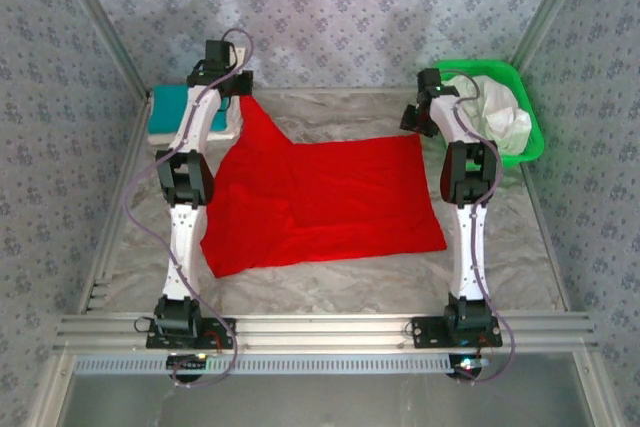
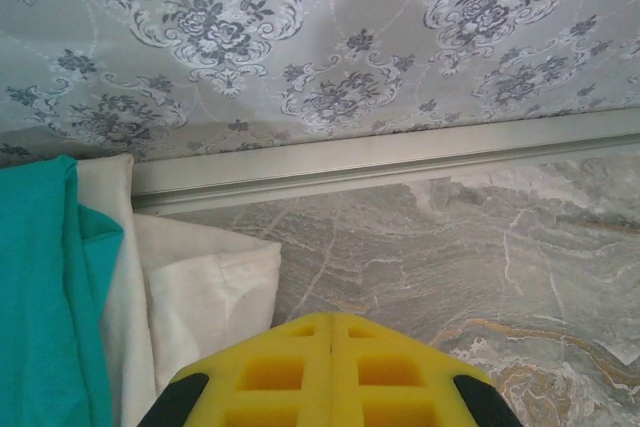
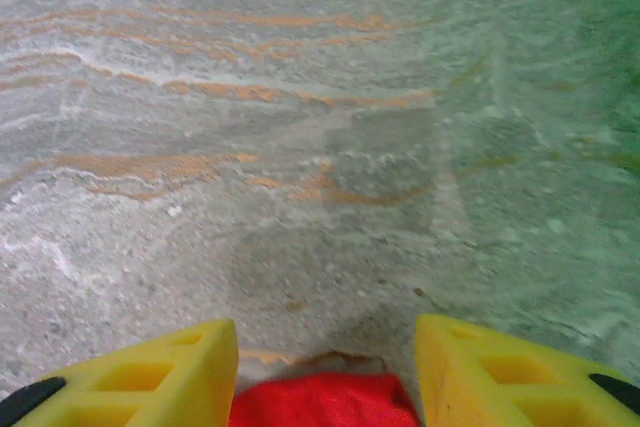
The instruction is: Fold and stack the t-shirts
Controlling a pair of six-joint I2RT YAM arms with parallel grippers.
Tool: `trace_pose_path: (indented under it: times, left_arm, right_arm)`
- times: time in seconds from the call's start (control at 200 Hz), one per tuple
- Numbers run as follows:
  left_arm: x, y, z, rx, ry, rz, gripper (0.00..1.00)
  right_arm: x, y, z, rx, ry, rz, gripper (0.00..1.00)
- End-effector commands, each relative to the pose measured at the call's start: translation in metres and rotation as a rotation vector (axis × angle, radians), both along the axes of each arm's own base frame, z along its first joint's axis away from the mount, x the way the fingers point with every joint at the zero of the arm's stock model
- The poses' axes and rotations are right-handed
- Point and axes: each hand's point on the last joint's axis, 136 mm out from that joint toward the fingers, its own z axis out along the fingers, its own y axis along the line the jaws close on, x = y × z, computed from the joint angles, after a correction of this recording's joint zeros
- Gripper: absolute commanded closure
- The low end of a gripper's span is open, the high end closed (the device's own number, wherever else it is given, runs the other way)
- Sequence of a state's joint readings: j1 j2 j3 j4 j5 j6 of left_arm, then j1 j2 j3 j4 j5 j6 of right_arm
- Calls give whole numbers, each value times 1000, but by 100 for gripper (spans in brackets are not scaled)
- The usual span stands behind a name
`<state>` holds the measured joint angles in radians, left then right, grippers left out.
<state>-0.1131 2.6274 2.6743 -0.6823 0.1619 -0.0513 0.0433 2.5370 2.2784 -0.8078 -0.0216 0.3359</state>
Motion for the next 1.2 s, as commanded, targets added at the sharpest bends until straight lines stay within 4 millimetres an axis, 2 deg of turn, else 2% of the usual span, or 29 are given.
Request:
trace_pose_path:
  times: [0.0,0.105,0.185,0.285,0.335,0.44,0.595,0.799,0.939,1.034,1.079,1.194]
  left_arm:
    - [4,-2,20,-23,-50,-11,100]
    - [5,-5,20,-42,-54,-15,100]
    - [7,-7,22,-59,-63,-18,100]
    - [8,-10,29,-74,-78,-22,100]
    - [8,-10,34,-74,-84,-22,100]
    - [6,-11,47,-67,-105,-36,100]
    - [3,-12,74,-59,-161,-69,100]
    - [-10,-41,116,-150,-235,-214,100]
    - [-26,-40,138,-102,-244,-241,100]
    - [-43,-35,146,-38,-221,-264,100]
    - [-52,-36,147,-19,-206,-287,100]
    - [-72,-35,132,32,-168,-283,100]
  right_arm:
    - [-8,7,-18,102,65,-51,53]
    - [-13,10,-25,128,83,-54,61]
    - [-11,11,-23,135,66,-61,74]
    - [-8,9,-12,130,35,-74,86]
    - [-7,8,-4,125,21,-77,87]
    - [-4,6,15,117,-24,-80,100]
    - [8,6,52,116,-128,-85,100]
    - [16,26,107,192,-267,-50,100]
    - [19,16,140,186,-366,-71,100]
    - [14,4,148,154,-381,-90,100]
    - [12,-2,145,148,-378,-99,100]
    - [12,-15,132,152,-375,-126,100]
